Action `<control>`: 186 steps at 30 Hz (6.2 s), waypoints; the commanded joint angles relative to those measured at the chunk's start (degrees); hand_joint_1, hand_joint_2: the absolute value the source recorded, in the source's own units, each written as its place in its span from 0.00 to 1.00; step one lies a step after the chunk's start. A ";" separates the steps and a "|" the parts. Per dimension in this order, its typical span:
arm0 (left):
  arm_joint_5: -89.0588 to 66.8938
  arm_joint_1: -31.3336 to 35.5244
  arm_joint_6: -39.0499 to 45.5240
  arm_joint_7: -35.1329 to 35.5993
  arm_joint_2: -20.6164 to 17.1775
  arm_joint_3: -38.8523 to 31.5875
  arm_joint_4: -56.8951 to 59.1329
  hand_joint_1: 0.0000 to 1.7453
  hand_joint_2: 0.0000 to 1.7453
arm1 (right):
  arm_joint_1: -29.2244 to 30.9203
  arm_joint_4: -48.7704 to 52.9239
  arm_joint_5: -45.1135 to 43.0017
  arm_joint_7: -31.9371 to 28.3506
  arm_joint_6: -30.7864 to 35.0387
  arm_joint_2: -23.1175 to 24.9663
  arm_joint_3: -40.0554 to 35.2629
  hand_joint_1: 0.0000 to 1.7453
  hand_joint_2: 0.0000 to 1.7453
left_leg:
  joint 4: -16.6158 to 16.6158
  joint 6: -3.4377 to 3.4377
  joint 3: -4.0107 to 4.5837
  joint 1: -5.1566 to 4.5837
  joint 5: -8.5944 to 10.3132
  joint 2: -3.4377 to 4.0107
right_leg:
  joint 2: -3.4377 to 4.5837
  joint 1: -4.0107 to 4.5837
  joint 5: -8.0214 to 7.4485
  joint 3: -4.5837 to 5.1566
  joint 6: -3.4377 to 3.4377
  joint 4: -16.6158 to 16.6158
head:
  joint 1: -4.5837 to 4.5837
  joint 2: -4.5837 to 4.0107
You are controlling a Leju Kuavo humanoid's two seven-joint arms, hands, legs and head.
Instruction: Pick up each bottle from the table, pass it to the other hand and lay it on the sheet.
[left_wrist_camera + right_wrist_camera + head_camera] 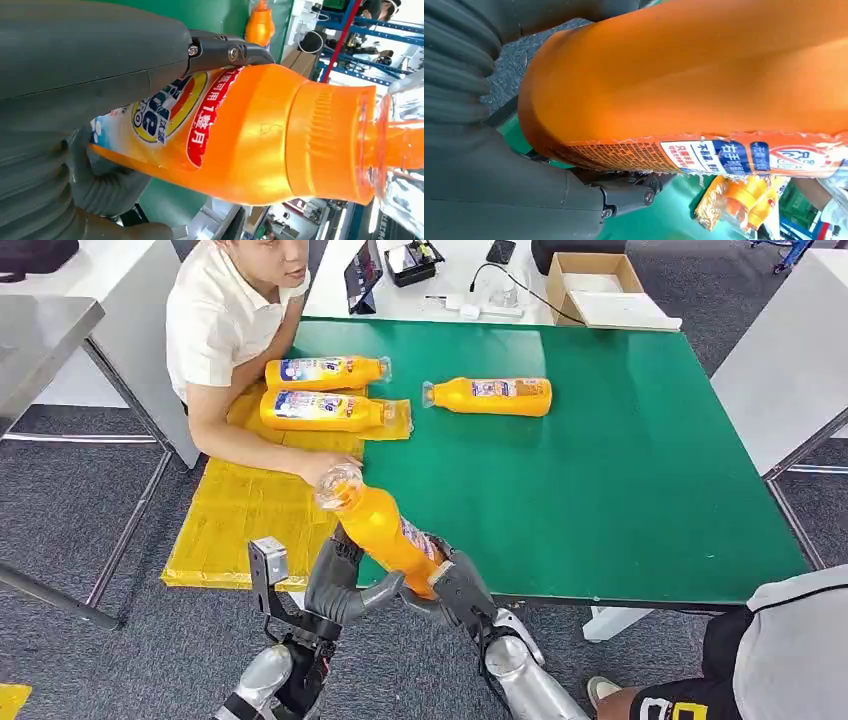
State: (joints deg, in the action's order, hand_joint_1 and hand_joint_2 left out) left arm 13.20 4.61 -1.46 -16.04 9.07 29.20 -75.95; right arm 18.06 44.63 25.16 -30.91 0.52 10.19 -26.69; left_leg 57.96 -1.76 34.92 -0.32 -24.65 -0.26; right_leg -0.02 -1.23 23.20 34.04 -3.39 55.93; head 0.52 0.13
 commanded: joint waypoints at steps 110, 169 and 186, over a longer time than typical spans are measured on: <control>-57.66 30.78 1.80 5.20 2.71 -21.14 55.39 0.00 1.00 | -9.70 28.64 -11.82 -9.09 39.48 -0.05 -8.74 0.00 1.00 | -0.02 0.16 -0.40 0.12 -0.02 0.12 | 0.10 0.11 0.01 -0.37 0.18 -0.03 | 0.02 0.00; -9.26 -3.29 7.84 -6.72 -2.45 -9.93 -13.06 0.00 1.00 | 3.70 -8.03 38.64 21.20 27.13 -10.05 9.62 0.00 1.00 | -0.05 0.10 -0.12 0.04 -0.02 -0.10 | -0.09 0.04 0.03 -0.20 0.11 -0.07 | 0.00 0.00; -5.44 -1.28 3.67 -3.47 -1.60 -8.38 -9.54 0.00 1.00 | 11.81 -14.43 46.59 30.55 28.19 -7.91 4.51 0.00 1.00 | -0.04 0.20 -0.39 0.11 -0.09 -0.04 | -0.07 0.12 0.10 -0.42 0.26 -0.08 | 0.00 0.00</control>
State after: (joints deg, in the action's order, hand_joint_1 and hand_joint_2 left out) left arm 6.71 1.43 3.35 -20.59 8.63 19.78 -89.11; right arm 25.82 35.14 69.07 -3.38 29.22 1.40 -18.10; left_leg 57.96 -1.77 34.92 -0.35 -24.57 -0.46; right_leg -0.23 -1.27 23.19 33.97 -3.42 55.91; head 0.52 0.13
